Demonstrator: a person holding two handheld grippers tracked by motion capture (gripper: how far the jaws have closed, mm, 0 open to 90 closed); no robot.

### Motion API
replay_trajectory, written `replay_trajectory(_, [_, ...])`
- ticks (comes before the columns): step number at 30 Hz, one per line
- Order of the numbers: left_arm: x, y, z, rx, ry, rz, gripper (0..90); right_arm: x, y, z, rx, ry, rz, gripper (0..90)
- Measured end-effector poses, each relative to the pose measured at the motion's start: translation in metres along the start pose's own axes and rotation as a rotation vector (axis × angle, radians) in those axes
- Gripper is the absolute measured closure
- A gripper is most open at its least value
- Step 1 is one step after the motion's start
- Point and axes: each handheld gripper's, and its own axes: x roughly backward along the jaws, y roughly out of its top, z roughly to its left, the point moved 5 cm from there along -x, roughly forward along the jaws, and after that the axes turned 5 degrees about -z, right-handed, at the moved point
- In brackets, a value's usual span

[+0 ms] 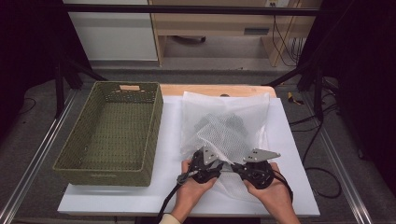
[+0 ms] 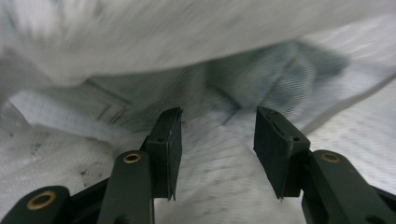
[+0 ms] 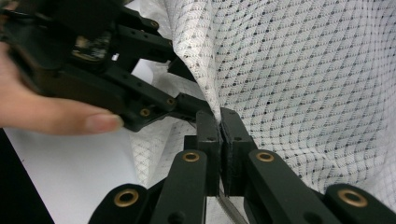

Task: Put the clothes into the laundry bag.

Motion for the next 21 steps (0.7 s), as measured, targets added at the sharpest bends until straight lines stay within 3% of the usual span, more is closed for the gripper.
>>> replay_trajectory(4, [-0.005,-0.003,0.004,0.016,0.003,0.012,54.7,0.000,0.000,0.001,-0.005,0.002,0.004,88.3])
replay_trajectory(5, [-0.006,-0.004,0.004,0.016,0.006,0.034,56.2,0.000,0.000,0.001,-0.003,0.004,0.001,88.3])
replay_trajectory(8, [-0.007,-0.005,0.006,0.000,0.037,0.057,68.6,0.000,0.000,0.001,-0.002,0.002,0.001,88.3])
replay_trajectory(12, [-0.006,-0.003,0.005,-0.017,0.021,0.093,81.2,0.000,0.000,0.001,-0.002,0.003,0.001,88.3])
replay_trajectory(14, [-0.004,-0.002,0.005,-0.039,0.034,0.107,88.2,0.000,0.000,0.002,-0.002,0.005,0.004,88.3])
replay_trajectory(18, [0.006,-0.003,0.003,-0.029,0.037,0.068,89.3,-0.001,0.000,0.003,0.000,0.006,0.003,88.3])
replay_trajectory(21, [0.021,-0.005,0.001,-0.009,0.015,0.025,89.3,-0.001,0.000,0.004,0.001,0.009,0.005,88.3])
